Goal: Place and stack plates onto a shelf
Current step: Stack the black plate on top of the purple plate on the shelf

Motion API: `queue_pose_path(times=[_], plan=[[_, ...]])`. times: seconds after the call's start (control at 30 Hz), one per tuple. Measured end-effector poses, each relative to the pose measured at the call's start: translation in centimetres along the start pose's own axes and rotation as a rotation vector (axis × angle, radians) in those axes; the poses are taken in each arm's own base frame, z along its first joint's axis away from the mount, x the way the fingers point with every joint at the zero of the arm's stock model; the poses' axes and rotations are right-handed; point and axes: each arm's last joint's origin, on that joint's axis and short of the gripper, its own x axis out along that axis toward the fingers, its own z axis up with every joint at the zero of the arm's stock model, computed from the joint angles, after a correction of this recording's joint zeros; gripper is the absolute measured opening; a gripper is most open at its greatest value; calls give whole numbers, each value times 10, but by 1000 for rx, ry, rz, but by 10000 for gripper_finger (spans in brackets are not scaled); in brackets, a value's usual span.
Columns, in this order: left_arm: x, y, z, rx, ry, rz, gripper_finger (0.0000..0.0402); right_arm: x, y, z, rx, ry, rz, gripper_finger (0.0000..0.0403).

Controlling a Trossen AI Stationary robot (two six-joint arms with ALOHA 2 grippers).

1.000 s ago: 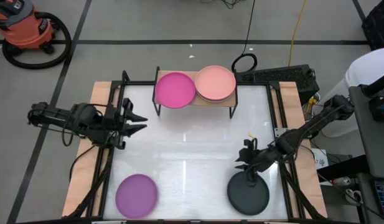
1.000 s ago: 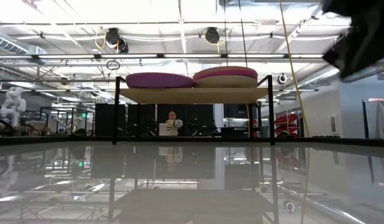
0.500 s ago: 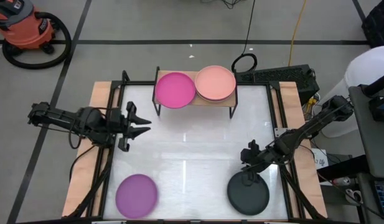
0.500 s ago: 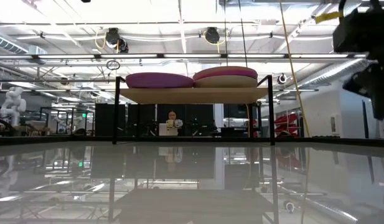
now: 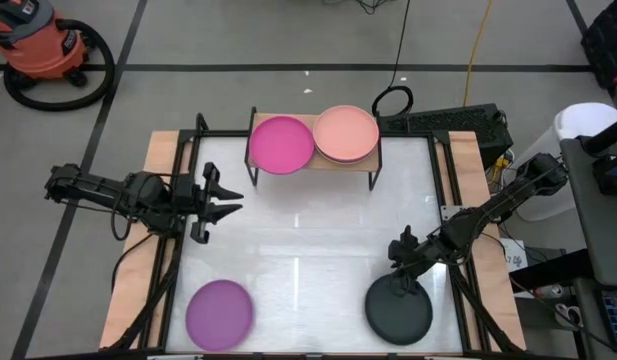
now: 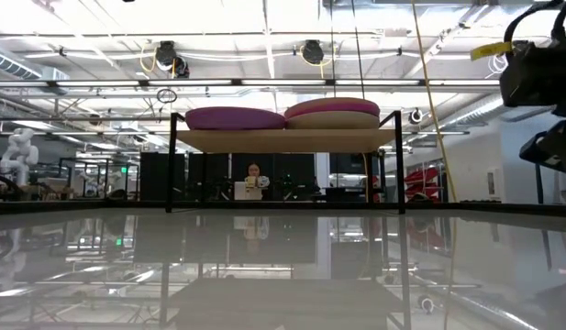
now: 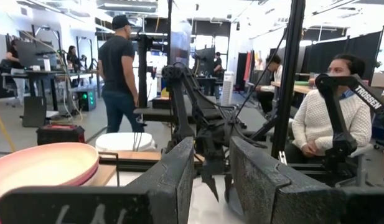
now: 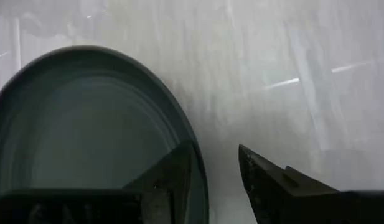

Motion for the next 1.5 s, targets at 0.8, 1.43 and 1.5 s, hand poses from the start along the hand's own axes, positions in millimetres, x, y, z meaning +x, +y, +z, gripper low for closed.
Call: queue_pose_path(times=[0.8, 1.43, 1.5], plan=[[4, -1, -1, -19, 1, 0, 107, 6, -5, -5, -7, -24, 27, 36], [4, -1, -1, -13, 2, 0, 107, -24, -5, 65, -101, -714, 94, 1], [4, -1, -1, -13, 2, 0, 107, -36, -4, 77, -137, -862, 120, 1]])
